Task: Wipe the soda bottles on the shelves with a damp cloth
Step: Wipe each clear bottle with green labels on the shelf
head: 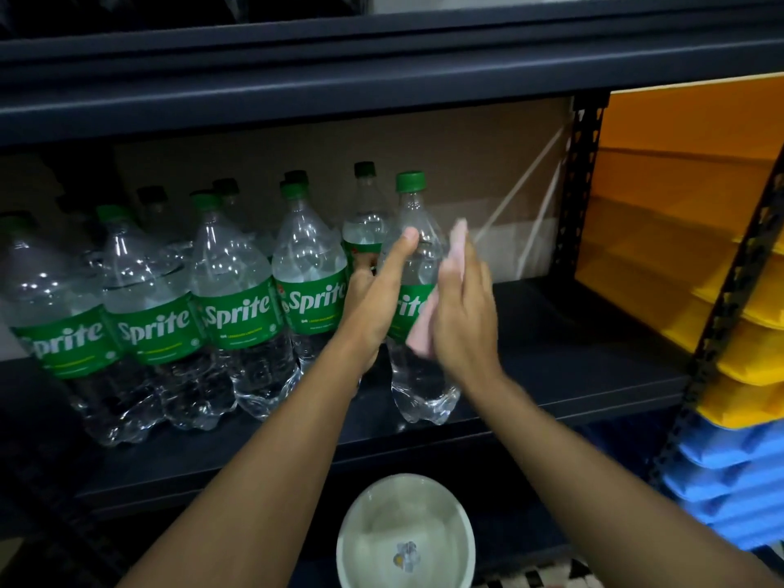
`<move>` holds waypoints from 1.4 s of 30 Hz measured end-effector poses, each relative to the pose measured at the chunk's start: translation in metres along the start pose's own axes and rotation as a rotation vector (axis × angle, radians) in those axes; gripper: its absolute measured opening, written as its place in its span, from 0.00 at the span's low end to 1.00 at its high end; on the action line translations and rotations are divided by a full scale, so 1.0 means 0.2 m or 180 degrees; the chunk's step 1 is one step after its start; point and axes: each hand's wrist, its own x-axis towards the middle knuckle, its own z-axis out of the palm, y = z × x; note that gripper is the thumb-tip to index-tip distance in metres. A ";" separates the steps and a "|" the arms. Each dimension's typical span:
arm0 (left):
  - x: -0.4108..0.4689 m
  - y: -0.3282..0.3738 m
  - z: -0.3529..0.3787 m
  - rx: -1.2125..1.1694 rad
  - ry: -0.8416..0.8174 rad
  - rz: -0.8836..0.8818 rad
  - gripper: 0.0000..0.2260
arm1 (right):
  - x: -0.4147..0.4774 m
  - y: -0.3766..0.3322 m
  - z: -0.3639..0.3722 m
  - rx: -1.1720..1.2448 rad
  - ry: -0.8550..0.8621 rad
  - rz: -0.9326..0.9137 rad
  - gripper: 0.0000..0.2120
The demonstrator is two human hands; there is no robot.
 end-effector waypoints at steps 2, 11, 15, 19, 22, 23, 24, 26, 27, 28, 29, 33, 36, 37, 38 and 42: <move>-0.01 0.00 0.00 -0.0010 -0.0003 -0.0037 0.30 | 0.15 -0.13 -0.03 0.0127 -0.0248 0.0085 0.23; -0.03 0.00 0.01 -0.0260 -0.0044 -0.0019 0.12 | 0.10 -0.07 0.06 -0.0183 0.0365 -0.0507 0.22; -0.01 -0.01 0.02 -0.0240 0.0164 -0.0224 0.38 | -0.15 0.17 0.12 -0.0058 0.0573 -0.0519 0.26; 0.02 -0.04 0.01 -0.0347 0.0069 -0.0311 0.44 | -0.38 0.39 0.12 -0.0043 0.0267 -0.0076 0.29; 0.03 -0.06 0.01 -0.0498 -0.0088 -0.0116 0.32 | -0.45 0.43 0.08 -0.0091 0.0018 0.0097 0.29; 0.04 -0.06 0.01 -0.0483 -0.0151 -0.0063 0.26 | -0.44 0.42 0.07 -0.0087 -0.0028 0.0105 0.29; 0.04 -0.07 0.00 -0.0449 -0.0167 -0.0058 0.25 | -0.42 0.39 0.06 -0.0070 -0.0067 0.0108 0.28; 0.04 -0.07 0.01 -0.0406 -0.0219 -0.0036 0.31 | -0.32 0.31 0.04 -0.0084 -0.0062 0.0084 0.27; 0.04 -0.07 0.01 -0.0358 -0.0263 -0.0018 0.33 | -0.26 0.26 0.03 -0.0081 -0.0031 0.0036 0.27; 0.04 -0.07 0.01 -0.0337 -0.0303 0.0002 0.32 | -0.19 0.20 0.01 -0.0073 -0.0005 -0.0028 0.26; 0.04 -0.07 0.01 -0.0296 -0.0288 -0.0003 0.29 | -0.11 0.13 -0.01 -0.0085 0.0007 -0.0089 0.26; 0.02 -0.07 0.02 -0.0178 -0.0114 -0.0019 0.29 | 0.18 -0.12 -0.04 -0.0108 -0.0195 -0.0148 0.22; 0.02 -0.09 0.02 -0.0338 -0.0039 -0.0042 0.35 | 0.31 -0.24 -0.06 -0.0189 -0.0323 0.0006 0.19; 0.02 -0.09 0.03 -0.0368 -0.0024 -0.0058 0.35 | 0.33 -0.25 -0.07 -0.0171 -0.0337 0.0050 0.19; 0.03 -0.10 0.03 -0.0397 -0.0028 -0.0062 0.34 | 0.34 -0.24 -0.06 -0.0114 -0.0321 0.0066 0.18; 0.03 -0.12 0.06 -0.0671 0.0018 -0.0049 0.30 | 0.25 -0.10 0.01 0.0241 0.0035 -0.0126 0.17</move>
